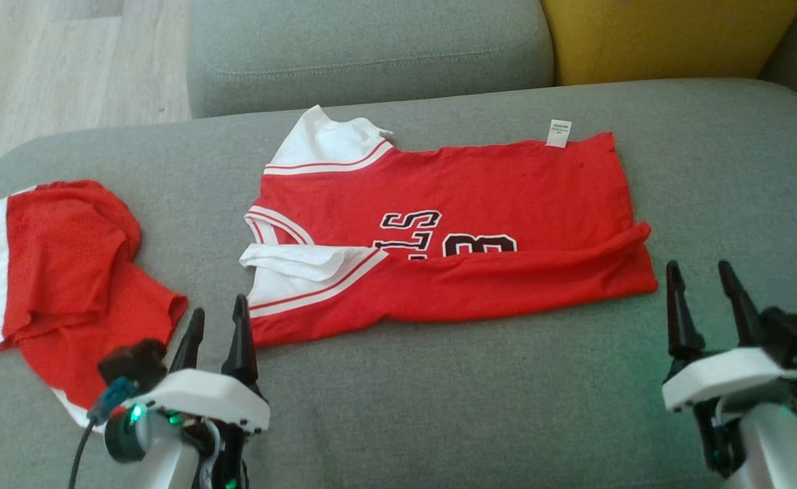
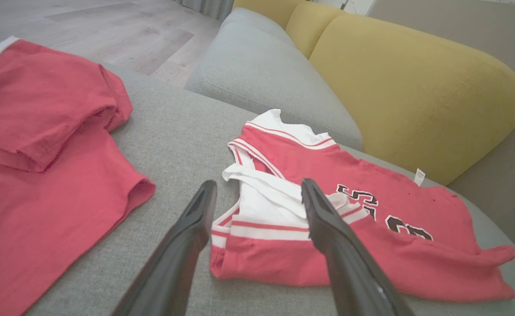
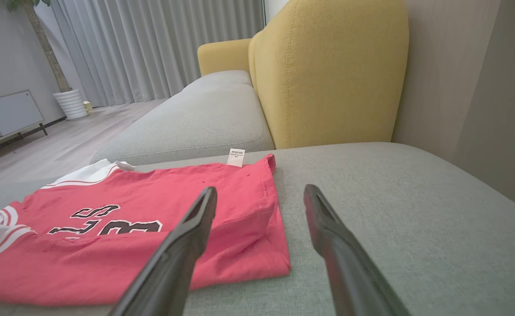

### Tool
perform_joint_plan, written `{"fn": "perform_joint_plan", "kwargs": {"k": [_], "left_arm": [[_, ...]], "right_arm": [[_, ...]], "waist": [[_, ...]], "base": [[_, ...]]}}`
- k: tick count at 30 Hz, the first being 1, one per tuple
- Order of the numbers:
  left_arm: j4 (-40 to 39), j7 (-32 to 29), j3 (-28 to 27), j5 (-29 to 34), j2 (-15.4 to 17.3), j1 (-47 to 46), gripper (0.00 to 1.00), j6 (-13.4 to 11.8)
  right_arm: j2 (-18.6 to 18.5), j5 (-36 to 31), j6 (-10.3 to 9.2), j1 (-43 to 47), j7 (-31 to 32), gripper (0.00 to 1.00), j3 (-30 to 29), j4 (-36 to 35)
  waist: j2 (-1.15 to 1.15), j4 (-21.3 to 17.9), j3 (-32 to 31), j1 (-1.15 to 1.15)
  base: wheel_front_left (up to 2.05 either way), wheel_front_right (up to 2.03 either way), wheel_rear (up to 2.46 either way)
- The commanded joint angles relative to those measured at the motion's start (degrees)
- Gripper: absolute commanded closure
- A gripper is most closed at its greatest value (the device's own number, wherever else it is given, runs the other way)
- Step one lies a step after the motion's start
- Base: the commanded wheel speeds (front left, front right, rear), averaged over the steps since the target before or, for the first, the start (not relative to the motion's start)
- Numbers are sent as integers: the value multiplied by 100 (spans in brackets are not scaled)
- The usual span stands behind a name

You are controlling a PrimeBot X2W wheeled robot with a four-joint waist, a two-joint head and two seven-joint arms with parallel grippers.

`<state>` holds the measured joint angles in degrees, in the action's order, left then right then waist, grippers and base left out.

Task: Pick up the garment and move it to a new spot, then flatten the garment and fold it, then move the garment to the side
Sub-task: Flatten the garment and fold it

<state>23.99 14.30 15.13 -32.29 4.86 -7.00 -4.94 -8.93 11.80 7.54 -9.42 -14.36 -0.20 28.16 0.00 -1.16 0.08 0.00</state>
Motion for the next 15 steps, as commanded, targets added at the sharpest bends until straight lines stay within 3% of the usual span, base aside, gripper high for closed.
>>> {"fn": "perform_joint_plan", "kwargs": {"k": [1,15], "left_arm": [[-76,69,-252,84,17,-225,0,34],[1469,-185,-40,360,-7,-1038,0,46]], "right_arm": [[32,-119,-5,-134,-44,0,30,-321],[334,-482,-5,40,362,0,-269,-1287]], "waist": [[0,-16,16,0],[0,-188,343,0]], "base": [[0,0,0],[0,0,0]]}}
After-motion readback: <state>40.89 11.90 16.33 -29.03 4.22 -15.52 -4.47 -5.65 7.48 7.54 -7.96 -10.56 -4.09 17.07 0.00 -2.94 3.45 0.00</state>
